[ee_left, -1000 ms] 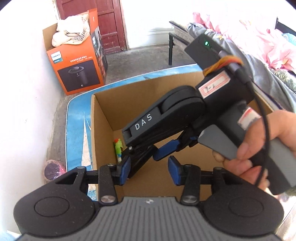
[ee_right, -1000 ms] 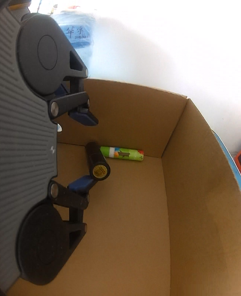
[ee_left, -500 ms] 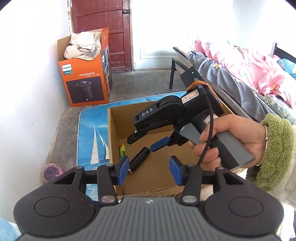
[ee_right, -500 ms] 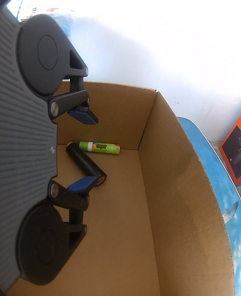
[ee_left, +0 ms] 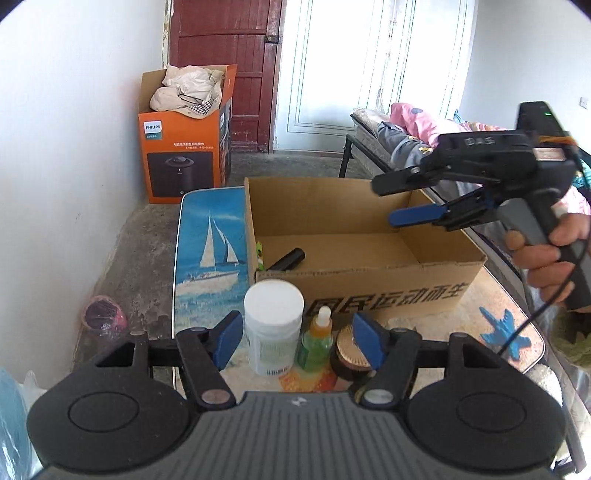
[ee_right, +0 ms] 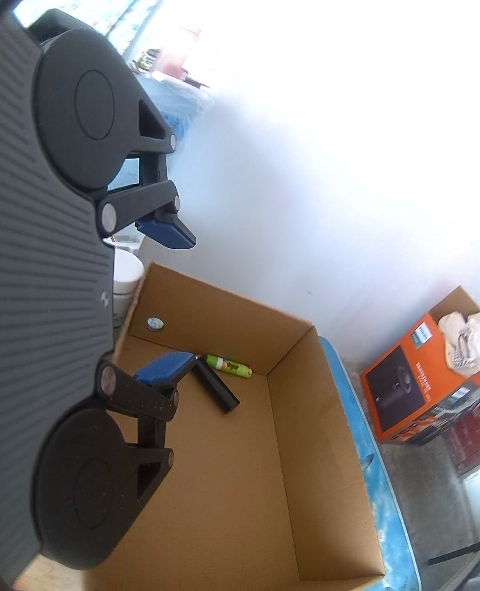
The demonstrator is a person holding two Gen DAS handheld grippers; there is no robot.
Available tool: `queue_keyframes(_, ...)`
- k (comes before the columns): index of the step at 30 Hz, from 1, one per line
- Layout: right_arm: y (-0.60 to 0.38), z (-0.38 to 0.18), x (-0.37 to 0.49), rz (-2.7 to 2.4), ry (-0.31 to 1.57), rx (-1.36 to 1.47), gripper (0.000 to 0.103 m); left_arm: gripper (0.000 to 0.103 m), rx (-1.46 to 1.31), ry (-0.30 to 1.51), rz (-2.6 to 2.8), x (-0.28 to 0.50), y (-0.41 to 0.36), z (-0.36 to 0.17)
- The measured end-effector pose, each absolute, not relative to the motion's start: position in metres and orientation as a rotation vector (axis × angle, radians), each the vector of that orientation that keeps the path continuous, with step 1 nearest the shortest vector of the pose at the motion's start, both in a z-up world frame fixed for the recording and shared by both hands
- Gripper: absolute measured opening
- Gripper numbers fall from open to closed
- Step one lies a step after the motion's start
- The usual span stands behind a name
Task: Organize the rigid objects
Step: 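Move the right tool to the black case in the pink lid, then close the right tool on the black case and lift it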
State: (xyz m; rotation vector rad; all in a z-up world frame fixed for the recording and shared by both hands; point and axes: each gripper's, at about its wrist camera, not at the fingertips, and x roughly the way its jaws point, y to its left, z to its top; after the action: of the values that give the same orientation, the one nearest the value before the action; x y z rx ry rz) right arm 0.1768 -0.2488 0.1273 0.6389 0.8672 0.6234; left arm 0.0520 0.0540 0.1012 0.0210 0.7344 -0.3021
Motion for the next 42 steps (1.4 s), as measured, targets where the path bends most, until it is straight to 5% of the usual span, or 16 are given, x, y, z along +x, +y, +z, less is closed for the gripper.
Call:
queue_keyframes(11, -0.2, 0.077, 0.064, 0.603, 0.822, 0.58, 0.059, 0.062, 0.105, 0.816, -0.286, 0.023, 0.037, 0.033)
queue_keyframes(21, -0.146, 0.02, 0.071, 0.574, 0.977, 0.554, 0.029, 0.035, 0.264, 0.862, -0.259, 0.034, 0.015, 0.003)
queue_keyframes(42, -0.113, 0.001, 0.087, 0.58, 0.946, 0.417, 0.023, 0.032, 0.28, 0.882, -0.317, 0.046, 0.015, -0.019)
